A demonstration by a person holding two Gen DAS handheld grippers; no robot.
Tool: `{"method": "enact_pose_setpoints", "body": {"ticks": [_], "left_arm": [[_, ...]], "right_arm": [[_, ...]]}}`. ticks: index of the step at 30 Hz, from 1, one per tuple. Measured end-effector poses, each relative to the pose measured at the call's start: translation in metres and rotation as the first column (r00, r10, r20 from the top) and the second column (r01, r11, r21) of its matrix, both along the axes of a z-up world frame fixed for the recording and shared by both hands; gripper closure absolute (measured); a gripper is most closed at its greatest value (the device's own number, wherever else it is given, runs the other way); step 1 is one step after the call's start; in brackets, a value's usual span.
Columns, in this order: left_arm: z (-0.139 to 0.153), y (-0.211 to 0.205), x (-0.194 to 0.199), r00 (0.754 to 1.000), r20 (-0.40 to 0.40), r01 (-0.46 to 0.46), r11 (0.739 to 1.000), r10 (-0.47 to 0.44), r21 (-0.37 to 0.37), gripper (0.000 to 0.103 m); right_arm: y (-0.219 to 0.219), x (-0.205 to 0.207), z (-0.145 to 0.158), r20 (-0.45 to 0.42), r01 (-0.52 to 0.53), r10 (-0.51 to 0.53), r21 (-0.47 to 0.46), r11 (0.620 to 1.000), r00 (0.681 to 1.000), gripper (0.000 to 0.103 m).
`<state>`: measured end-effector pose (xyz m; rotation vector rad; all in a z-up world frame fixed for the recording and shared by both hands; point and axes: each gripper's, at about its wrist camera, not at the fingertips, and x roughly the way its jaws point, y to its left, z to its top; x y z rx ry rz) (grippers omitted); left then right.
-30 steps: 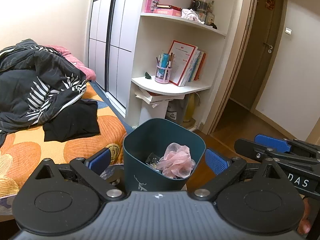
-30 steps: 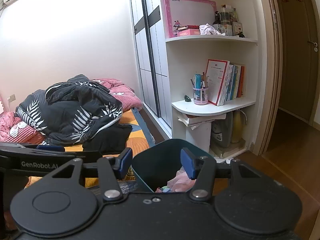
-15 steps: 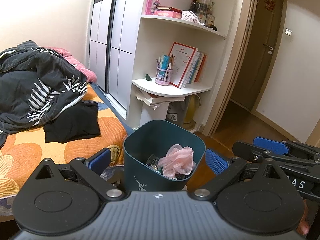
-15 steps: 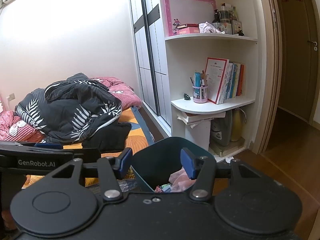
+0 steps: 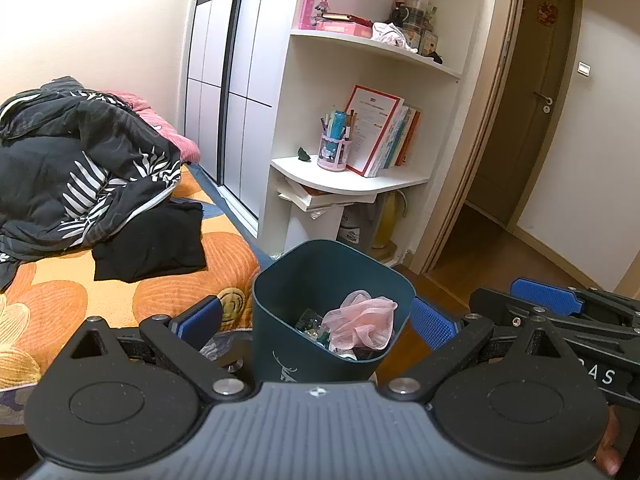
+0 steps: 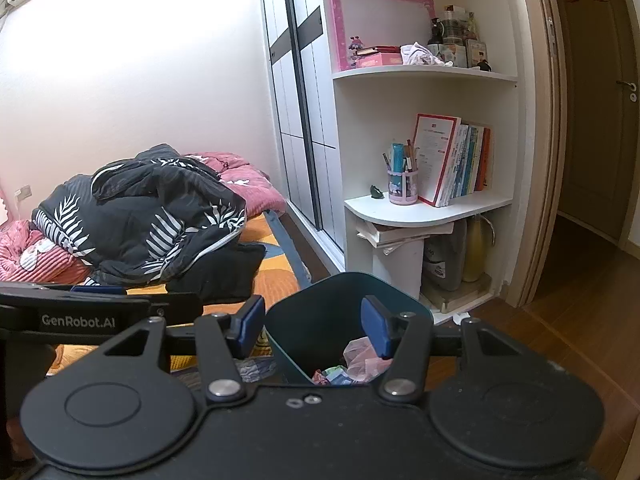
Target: Collect trash
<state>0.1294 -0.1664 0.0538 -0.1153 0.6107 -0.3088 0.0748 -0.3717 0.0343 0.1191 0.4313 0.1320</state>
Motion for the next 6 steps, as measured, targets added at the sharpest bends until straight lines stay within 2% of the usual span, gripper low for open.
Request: {"method": "enact_pose_setpoints", "body": {"ticks": [6], "left_arm": [[-0.0015,0.005,0.0011,1.0,-0.011,-0.018,1.0,0.018,-0.011,0.002]], "right_arm": [[0.0074,0.0055,-0.0004,-0.008,-0.015,0.015,-0.005,1.0,1.0,0.05]]}}
